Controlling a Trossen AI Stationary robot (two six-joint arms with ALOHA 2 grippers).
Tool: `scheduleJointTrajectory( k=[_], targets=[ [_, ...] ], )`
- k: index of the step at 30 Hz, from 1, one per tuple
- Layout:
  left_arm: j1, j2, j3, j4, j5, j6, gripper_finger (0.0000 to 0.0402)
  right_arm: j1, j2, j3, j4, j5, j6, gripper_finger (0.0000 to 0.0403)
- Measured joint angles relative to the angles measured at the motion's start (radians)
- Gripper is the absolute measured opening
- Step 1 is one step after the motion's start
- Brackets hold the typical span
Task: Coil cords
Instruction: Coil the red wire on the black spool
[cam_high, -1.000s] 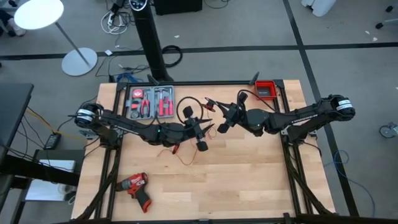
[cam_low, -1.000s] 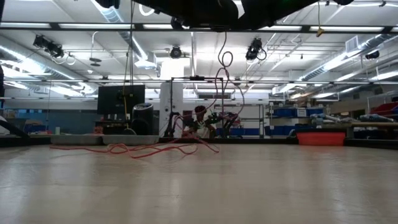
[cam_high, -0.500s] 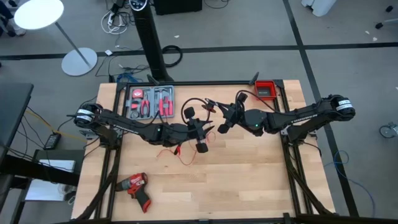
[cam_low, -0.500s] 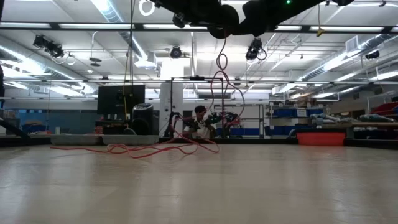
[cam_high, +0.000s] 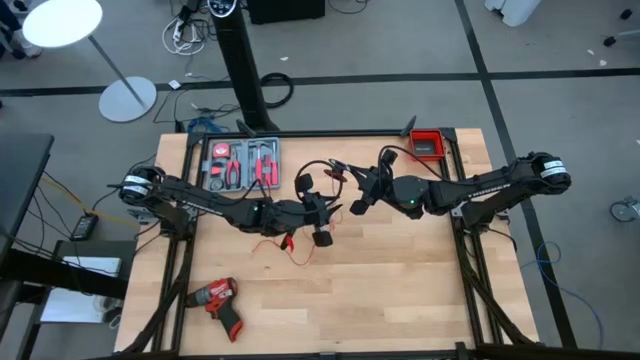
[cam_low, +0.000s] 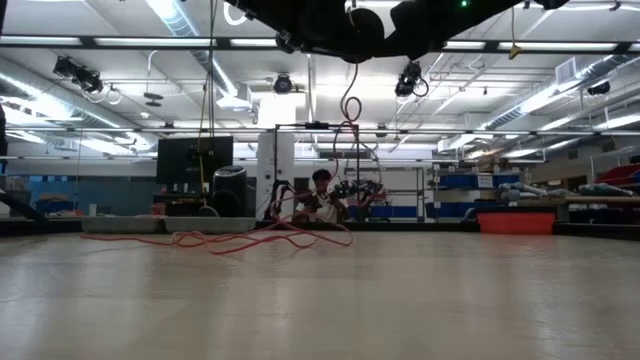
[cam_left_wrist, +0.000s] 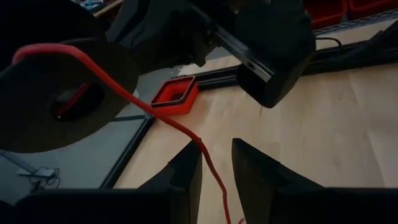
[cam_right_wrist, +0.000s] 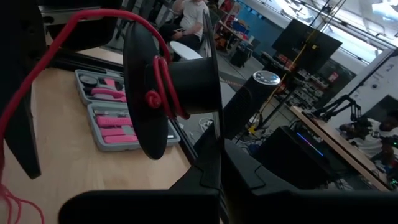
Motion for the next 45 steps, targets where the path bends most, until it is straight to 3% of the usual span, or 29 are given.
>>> scheduleJointTrajectory(
  k=[18, 22, 28, 37, 45],
  targets=[
    [0.0, 0.0, 0.0, -0.091, 0.0, -0.041, 0.0088, 0.0, 0.0, 0.0, -0.007, -0.001, 0.0, 0.0],
    [0.0, 0.0, 0.0, -0.092, 0.0, -0.041, 0.0073, 0.0, 0.0, 0.0, -0.008, -0.001, 0.0, 0.0],
    [0.0, 0.0, 0.0, -0.132, 0.0, -0.041, 0.0008, 0.001, 0.0, 0.0, -0.008, -0.002, 0.0, 0.0],
    [0.002, 0.0, 0.004, -0.131, 0.017, -0.065, 0.0002, 0.001, 0.0, 0.0, -0.008, -0.002, 0.001, 0.0],
    [0.013, -0.001, 0.097, -0.151, 0.03, -0.038, 0.0001, 0.002, 0.0, 0.0, -0.007, -0.002, 0.008, 0.0]
  ],
)
